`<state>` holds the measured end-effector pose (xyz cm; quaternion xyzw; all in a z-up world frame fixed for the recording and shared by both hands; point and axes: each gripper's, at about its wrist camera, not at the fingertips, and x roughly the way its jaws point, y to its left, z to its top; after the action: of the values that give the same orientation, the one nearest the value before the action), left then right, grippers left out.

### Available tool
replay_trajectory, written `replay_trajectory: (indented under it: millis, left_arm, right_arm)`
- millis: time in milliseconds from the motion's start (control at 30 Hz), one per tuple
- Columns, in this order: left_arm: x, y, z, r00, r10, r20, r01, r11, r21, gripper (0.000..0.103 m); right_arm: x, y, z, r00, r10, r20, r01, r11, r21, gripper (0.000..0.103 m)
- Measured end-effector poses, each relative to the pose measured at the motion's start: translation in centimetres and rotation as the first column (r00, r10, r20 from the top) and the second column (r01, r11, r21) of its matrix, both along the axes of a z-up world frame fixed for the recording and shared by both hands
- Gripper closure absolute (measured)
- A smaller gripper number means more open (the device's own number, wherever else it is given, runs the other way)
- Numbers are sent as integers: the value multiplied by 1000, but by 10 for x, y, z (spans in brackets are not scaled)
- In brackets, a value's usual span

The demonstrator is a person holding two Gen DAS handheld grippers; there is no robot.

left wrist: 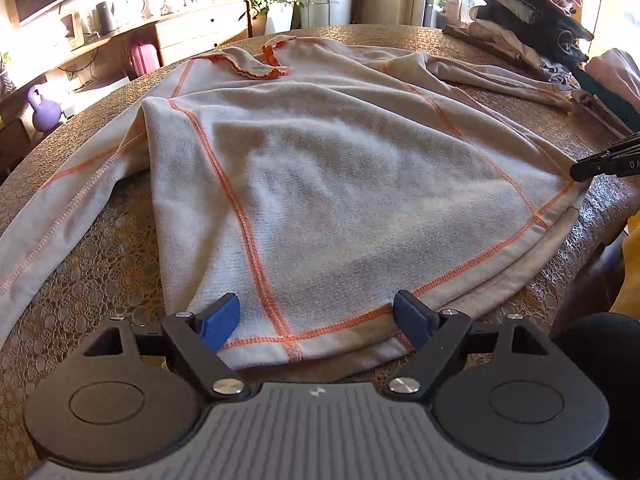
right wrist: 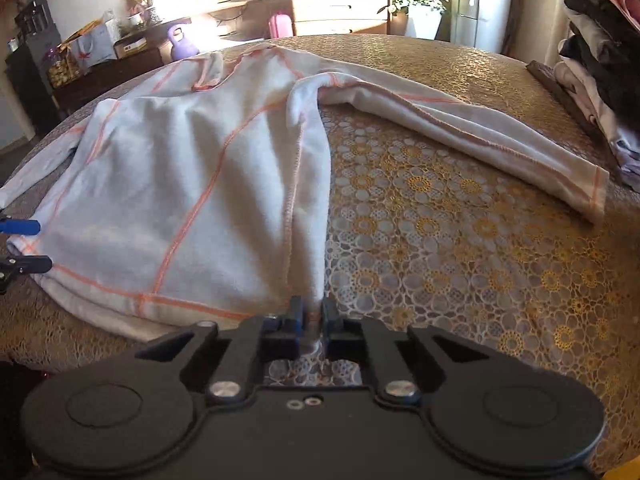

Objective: Fold clothes

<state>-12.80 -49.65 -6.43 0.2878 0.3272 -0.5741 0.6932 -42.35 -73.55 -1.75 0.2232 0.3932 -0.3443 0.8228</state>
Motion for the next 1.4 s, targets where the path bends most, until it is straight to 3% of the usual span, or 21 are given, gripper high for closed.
replay_trajectory:
  millis: [67, 167, 300, 467, 667, 767, 1000, 1133, 1400]
  left_arm:
    - [-3, -2, 5, 999, -27, 40, 26, 1000, 16, 19]
    - [-11, -10, 15, 992, -78, 95, 77, 997, 13, 19]
    - [-28, -40, 29, 981, -145, 127, 149, 989, -23, 17]
    - [-37, -92, 31, 969, -203, 140, 208, 978, -22, 13]
    - [-39, -147, 24, 955, -246, 163, 250, 968, -3, 13]
    - [-36, -162, 17, 958, -247, 146, 251, 968, -3, 13]
    - [-29, -183, 5, 962, -247, 113, 247, 969, 14, 13]
    - [-23, -185, -3, 965, -248, 85, 248, 969, 13, 13]
    - [-5, -179, -8, 973, -231, -1, 231, 973, -9, 11]
  right_arm:
    - [-11, -10, 11, 1000, -13, 1, 13, 999, -49, 0]
    - [-39, -49, 27, 992, -122, -26, 119, 989, -92, 0]
    - [-71, -111, 33, 950, -303, -79, 293, 949, -113, 0]
    - [-106, -169, 15, 891, -445, -88, 439, 895, -77, 0]
    - [-119, -220, -5, 854, -518, -46, 518, 855, -14, 0]
    - [-120, -240, -12, 850, -527, -21, 527, 849, 26, 0]
    - [-93, -257, -19, 889, -439, -132, 439, 898, -31, 0]
    - [-96, -263, -19, 895, -417, -160, 411, 909, -66, 0]
    - [-105, -291, -17, 867, -454, -207, 420, 888, -190, 0]
